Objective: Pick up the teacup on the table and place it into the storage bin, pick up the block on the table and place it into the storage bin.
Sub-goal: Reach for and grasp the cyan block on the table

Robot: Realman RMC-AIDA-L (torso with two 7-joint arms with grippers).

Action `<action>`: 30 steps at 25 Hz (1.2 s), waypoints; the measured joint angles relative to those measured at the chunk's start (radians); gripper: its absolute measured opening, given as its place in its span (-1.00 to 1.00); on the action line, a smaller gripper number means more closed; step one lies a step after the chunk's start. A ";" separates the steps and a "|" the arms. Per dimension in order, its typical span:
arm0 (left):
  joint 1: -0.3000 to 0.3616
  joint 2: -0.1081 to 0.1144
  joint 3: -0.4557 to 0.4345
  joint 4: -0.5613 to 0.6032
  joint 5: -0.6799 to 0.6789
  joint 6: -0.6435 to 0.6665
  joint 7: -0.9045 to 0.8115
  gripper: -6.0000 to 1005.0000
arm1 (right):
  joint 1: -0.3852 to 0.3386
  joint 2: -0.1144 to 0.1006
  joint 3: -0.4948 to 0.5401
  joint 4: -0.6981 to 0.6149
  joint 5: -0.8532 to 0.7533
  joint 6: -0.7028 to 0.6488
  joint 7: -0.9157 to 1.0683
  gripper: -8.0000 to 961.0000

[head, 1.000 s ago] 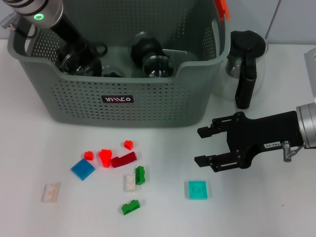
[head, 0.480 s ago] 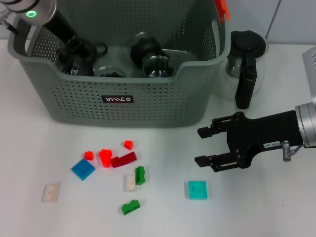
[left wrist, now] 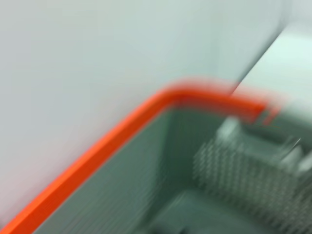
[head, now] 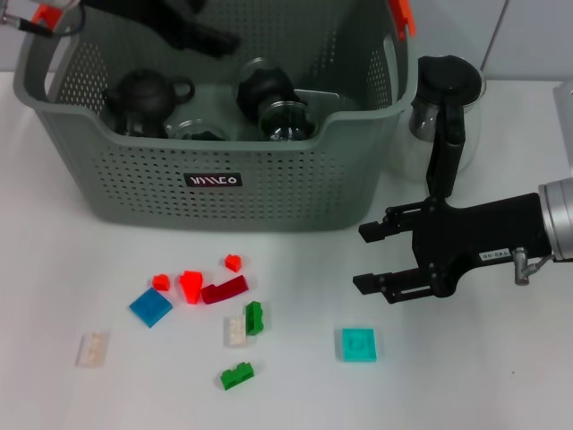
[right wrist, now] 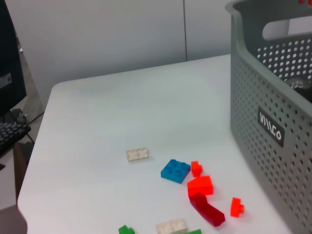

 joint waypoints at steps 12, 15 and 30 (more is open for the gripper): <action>0.303 -0.100 -0.031 0.072 -0.499 0.255 0.362 0.70 | -0.003 -0.018 0.092 -0.050 0.001 -0.092 0.036 0.53; 0.380 -0.124 -0.023 0.040 -0.542 0.270 0.477 0.71 | -0.006 -0.038 0.102 -0.112 -0.013 -0.140 0.097 0.53; 0.553 -0.119 -0.045 -0.264 -0.630 0.310 0.810 0.70 | 0.197 0.015 -0.186 -0.439 -0.452 -0.353 0.446 0.53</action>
